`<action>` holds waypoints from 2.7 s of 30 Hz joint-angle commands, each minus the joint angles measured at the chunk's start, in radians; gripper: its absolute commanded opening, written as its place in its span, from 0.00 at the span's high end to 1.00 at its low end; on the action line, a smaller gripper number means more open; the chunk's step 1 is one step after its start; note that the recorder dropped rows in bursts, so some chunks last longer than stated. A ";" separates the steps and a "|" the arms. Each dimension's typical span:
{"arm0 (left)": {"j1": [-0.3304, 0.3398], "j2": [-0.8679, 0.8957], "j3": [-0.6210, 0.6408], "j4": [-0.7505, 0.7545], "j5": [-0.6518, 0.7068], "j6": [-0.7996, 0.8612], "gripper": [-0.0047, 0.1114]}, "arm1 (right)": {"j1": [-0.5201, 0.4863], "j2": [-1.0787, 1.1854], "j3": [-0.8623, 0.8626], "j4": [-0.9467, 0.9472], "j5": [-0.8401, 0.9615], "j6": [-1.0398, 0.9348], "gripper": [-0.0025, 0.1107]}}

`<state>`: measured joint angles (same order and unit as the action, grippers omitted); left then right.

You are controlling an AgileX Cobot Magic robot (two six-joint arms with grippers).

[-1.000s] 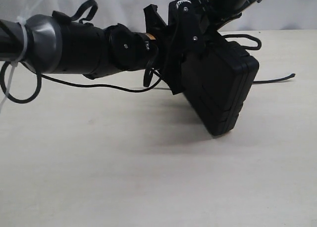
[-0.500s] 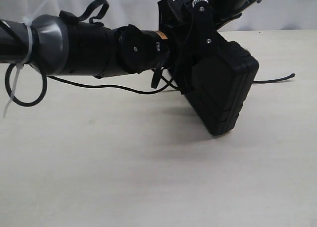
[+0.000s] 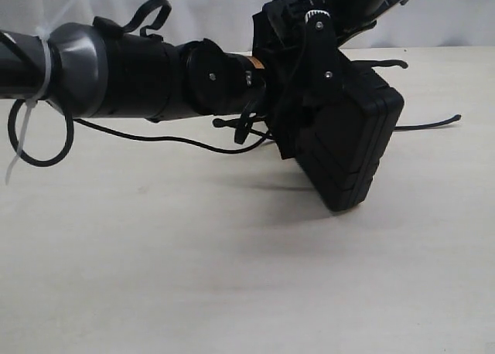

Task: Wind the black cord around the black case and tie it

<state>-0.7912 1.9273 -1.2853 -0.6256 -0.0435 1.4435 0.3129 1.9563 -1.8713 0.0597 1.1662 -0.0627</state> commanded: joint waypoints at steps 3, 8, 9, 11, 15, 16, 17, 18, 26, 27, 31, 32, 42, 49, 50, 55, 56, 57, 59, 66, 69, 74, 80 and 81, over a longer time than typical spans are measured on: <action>0.041 -0.005 -0.006 -0.022 0.016 -0.035 0.47 | 0.003 0.019 0.025 0.019 0.055 -0.012 0.94; 0.081 -0.005 -0.004 -0.022 0.106 -0.057 0.48 | 0.003 0.019 0.063 0.011 0.038 -0.012 0.94; 0.094 -0.005 -0.003 -0.022 0.119 -0.069 0.51 | 0.003 0.019 0.063 0.011 0.037 -0.012 0.94; 0.114 -0.003 0.004 -0.022 0.158 -0.090 0.54 | 0.003 0.019 0.063 0.011 0.031 -0.012 0.94; 0.116 -0.003 0.004 -0.022 0.178 -0.090 0.78 | 0.003 0.019 0.063 0.011 0.034 -0.004 0.94; 0.116 -0.003 0.004 -0.022 0.164 -0.090 0.87 | 0.003 0.019 0.063 0.013 0.035 -0.004 0.94; 0.116 -0.003 0.004 -0.022 0.144 -0.088 0.96 | 0.003 0.019 0.063 0.015 0.037 -0.004 0.94; 0.116 -0.003 0.004 -0.022 0.127 -0.088 0.96 | 0.003 0.019 0.063 0.015 0.037 -0.004 0.94; 0.073 -0.003 0.004 -0.014 0.044 -0.088 0.96 | 0.003 0.019 0.063 0.015 0.037 -0.004 0.94; 0.056 -0.003 0.004 -0.011 0.020 -0.085 0.96 | 0.003 0.019 0.063 0.015 0.037 -0.004 0.94; 0.006 -0.003 0.004 0.023 -0.087 -0.083 0.96 | 0.003 0.019 0.063 0.015 0.038 -0.004 0.94; -0.001 -0.003 0.004 0.044 -0.101 -0.083 0.96 | 0.003 0.019 0.063 0.015 0.038 -0.004 0.94; -0.011 -0.003 0.004 0.091 -0.125 -0.087 0.96 | 0.003 0.019 0.063 0.015 0.038 -0.004 0.94; -0.011 -0.003 0.004 0.091 -0.143 -0.087 0.46 | 0.003 0.019 0.063 0.015 0.043 -0.004 0.94; -0.011 -0.003 0.004 0.091 -0.154 -0.087 0.41 | 0.003 0.019 0.063 0.015 0.043 -0.004 0.94; -0.011 -0.014 0.004 0.084 -0.133 -0.087 0.40 | 0.003 0.019 0.063 0.015 0.043 -0.004 0.94; -0.009 -0.023 0.004 0.064 -0.105 -0.087 0.40 | 0.003 0.019 0.063 0.015 0.043 -0.004 0.94; -0.009 -0.028 0.004 0.046 -0.086 -0.087 0.40 | 0.003 0.019 0.063 0.015 0.043 -0.004 0.94; 0.016 -0.042 0.004 0.002 0.015 -0.085 0.40 | 0.003 0.019 0.063 0.015 0.043 -0.004 0.94; 0.143 -0.045 0.004 -0.014 0.228 -0.110 0.40 | 0.003 0.019 0.063 0.015 0.043 -0.004 0.94; 0.165 -0.047 0.004 -0.014 0.281 -0.113 0.40 | 0.003 0.019 0.063 0.057 0.038 -0.016 0.94; 0.168 -0.072 0.004 -0.014 0.411 -0.113 0.41 | 0.003 0.019 0.063 0.080 0.031 -0.032 0.94; 0.168 -0.069 0.004 -0.021 0.390 -0.113 0.69 | 0.003 0.019 0.063 0.082 0.038 -0.028 0.94; 0.168 -0.069 0.004 -0.025 0.377 -0.113 0.75 | 0.003 0.019 0.063 0.082 0.038 -0.028 0.94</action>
<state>-0.6248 1.8678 -1.2813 -0.6339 0.3610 1.3392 0.3129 1.9454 -1.8363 0.1193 1.1338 -0.0907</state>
